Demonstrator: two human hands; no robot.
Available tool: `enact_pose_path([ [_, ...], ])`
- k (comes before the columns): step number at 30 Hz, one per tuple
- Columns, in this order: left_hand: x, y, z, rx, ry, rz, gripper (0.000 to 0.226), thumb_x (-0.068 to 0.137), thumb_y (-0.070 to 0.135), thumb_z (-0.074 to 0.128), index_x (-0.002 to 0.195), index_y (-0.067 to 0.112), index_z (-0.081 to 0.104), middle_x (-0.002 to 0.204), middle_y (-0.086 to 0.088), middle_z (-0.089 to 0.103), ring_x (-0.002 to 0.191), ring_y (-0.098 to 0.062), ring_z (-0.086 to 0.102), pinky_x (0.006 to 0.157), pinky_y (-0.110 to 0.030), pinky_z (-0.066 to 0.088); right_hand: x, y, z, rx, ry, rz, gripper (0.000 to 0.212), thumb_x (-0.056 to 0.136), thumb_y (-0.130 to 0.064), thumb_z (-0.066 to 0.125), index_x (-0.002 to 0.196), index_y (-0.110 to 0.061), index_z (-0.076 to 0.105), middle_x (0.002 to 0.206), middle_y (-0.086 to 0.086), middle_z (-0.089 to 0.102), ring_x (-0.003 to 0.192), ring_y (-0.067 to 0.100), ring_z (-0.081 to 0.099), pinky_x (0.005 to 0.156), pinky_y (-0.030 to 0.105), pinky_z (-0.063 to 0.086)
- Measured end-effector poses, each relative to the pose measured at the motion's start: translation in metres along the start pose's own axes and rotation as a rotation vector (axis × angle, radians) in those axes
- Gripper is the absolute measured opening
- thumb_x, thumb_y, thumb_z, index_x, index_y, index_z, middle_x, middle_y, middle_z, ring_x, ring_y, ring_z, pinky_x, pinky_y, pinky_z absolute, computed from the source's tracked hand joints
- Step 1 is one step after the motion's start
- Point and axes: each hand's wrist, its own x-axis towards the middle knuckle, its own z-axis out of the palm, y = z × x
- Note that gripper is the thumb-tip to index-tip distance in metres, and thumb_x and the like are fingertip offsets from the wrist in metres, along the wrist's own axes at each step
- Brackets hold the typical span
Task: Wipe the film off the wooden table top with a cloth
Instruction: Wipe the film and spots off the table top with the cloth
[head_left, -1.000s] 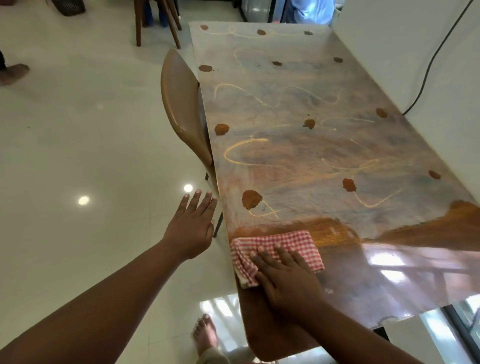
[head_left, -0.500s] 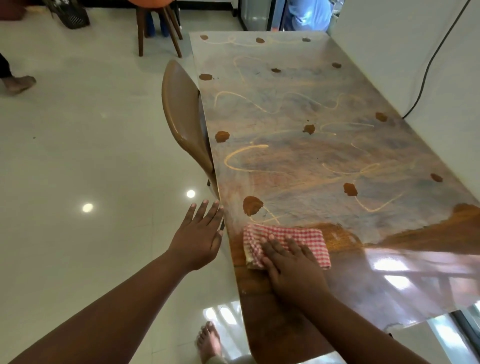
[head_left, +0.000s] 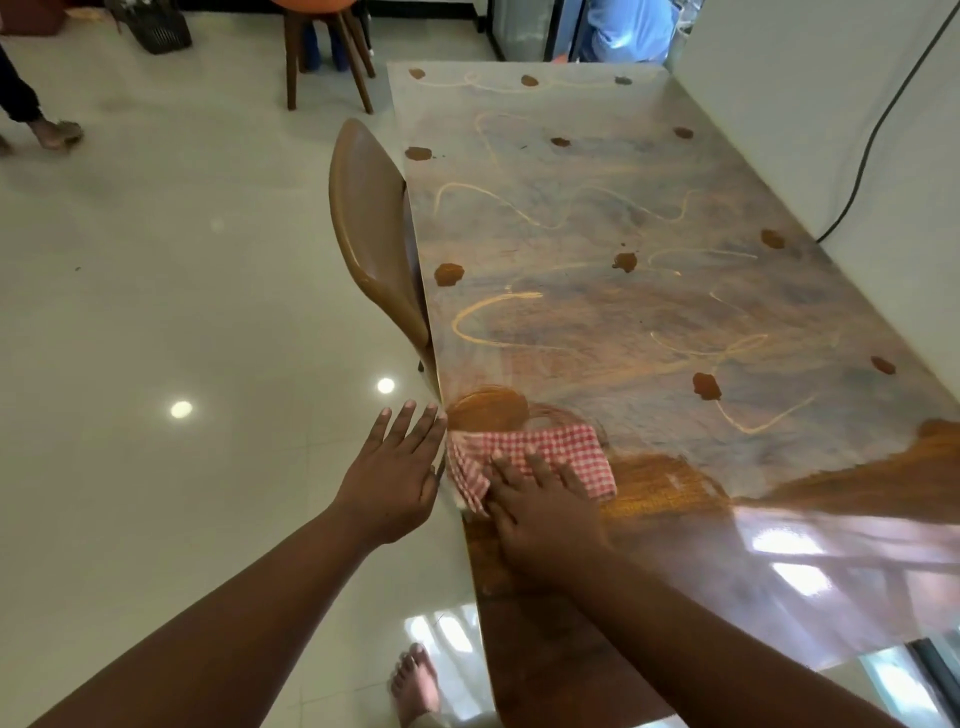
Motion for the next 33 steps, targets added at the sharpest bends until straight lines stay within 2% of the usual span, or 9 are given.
enact_pose_path([
  [4, 0.003, -0.001, -0.002, 0.008, -0.004, -0.006, 0.075, 0.083, 0.042, -0.005, 0.152, 0.015, 0.002, 0.160, -0.004, 0.000, 0.146, -0.022, -0.011, 0.111, -0.035, -0.023, -0.034, 0.033, 0.002, 0.003, -0.033, 0.089, 0.053, 0.094, -0.058, 0.007, 0.146, -0.048, 0.000, 0.154, -0.018, 0.001, 0.145, 0.018, -0.003, 0.114, 0.044, -0.002],
  [9, 0.005, -0.004, -0.003, 0.030, -0.003, -0.016, 0.073, 0.084, 0.040, -0.001, 0.152, 0.015, 0.001, 0.160, -0.004, -0.003, 0.146, -0.021, -0.014, 0.112, -0.035, -0.021, 0.021, 0.021, -0.021, 0.057, 0.005, 0.222, 0.055, 0.098, -0.049, 0.015, 0.150, -0.036, 0.007, 0.159, -0.006, 0.010, 0.145, 0.031, 0.006, 0.114, 0.055, 0.004],
  [12, 0.005, -0.003, -0.001, 0.040, 0.002, -0.035, 0.068, 0.088, 0.037, 0.007, 0.152, 0.017, -0.003, 0.159, -0.002, -0.008, 0.140, -0.017, -0.023, 0.110, -0.034, -0.024, 0.042, -0.004, -0.020, 0.055, 0.026, 0.162, 0.053, 0.099, -0.046, 0.016, 0.150, -0.035, 0.007, 0.160, -0.003, 0.009, 0.145, 0.034, 0.002, 0.113, 0.059, 0.000],
  [17, 0.007, 0.001, -0.002, -0.011, 0.014, 0.006, 0.074, 0.084, 0.044, -0.001, 0.153, 0.017, 0.003, 0.158, -0.001, -0.005, 0.141, -0.016, -0.020, 0.112, -0.034, -0.020, -0.004, 0.017, -0.001, 0.044, -0.011, 0.096, 0.055, 0.095, -0.054, 0.009, 0.148, -0.043, 0.003, 0.158, -0.011, 0.007, 0.146, 0.025, 0.001, 0.115, 0.052, 0.002],
  [20, 0.008, 0.002, -0.005, -0.027, 0.027, 0.024, 0.073, 0.085, 0.042, 0.000, 0.152, 0.015, 0.008, 0.159, -0.003, 0.002, 0.141, -0.017, -0.018, 0.113, -0.034, -0.018, -0.031, 0.057, -0.001, 0.074, 0.002, 0.257, 0.055, 0.095, -0.056, 0.011, 0.148, -0.044, 0.008, 0.158, -0.014, 0.012, 0.146, 0.022, 0.006, 0.114, 0.047, 0.007],
  [24, 0.010, 0.007, -0.005, -0.033, 0.013, 0.041, 0.074, 0.084, 0.044, -0.005, 0.152, 0.016, 0.004, 0.159, -0.001, 0.000, 0.141, -0.016, -0.019, 0.114, -0.035, -0.019, -0.007, 0.087, -0.021, 0.067, -0.023, 0.433, 0.054, 0.097, -0.053, 0.016, 0.149, -0.040, 0.009, 0.159, -0.010, 0.010, 0.145, 0.028, 0.009, 0.112, 0.053, 0.014],
  [28, 0.014, 0.015, -0.006, -0.071, 0.006, 0.060, 0.073, 0.089, 0.052, -0.006, 0.152, 0.018, 0.003, 0.158, 0.001, -0.003, 0.142, -0.015, -0.018, 0.114, -0.033, -0.019, 0.023, 0.056, -0.021, 0.065, 0.005, 0.354, 0.055, 0.099, -0.048, 0.018, 0.151, -0.033, 0.011, 0.160, -0.005, 0.011, 0.145, 0.033, 0.008, 0.112, 0.054, 0.008],
  [31, 0.020, 0.026, -0.010, -0.086, 0.015, 0.105, 0.074, 0.090, 0.055, -0.005, 0.152, 0.017, 0.008, 0.158, 0.000, 0.001, 0.143, -0.014, -0.015, 0.115, -0.034, -0.017, -0.005, 0.048, -0.012, 0.053, 0.010, 0.254, 0.053, 0.098, -0.050, 0.016, 0.150, -0.038, 0.009, 0.159, -0.007, 0.010, 0.145, 0.030, 0.007, 0.113, 0.051, 0.007],
  [33, 0.029, 0.033, -0.014, -0.073, 0.019, 0.134, 0.075, 0.089, 0.056, -0.008, 0.153, 0.019, 0.007, 0.159, 0.000, 0.002, 0.143, -0.014, -0.015, 0.114, -0.033, -0.018, -0.033, 0.059, -0.009, 0.087, -0.016, 0.268, 0.052, 0.098, -0.054, 0.014, 0.148, -0.043, 0.008, 0.159, -0.011, 0.009, 0.146, 0.026, 0.005, 0.114, 0.048, 0.006],
])
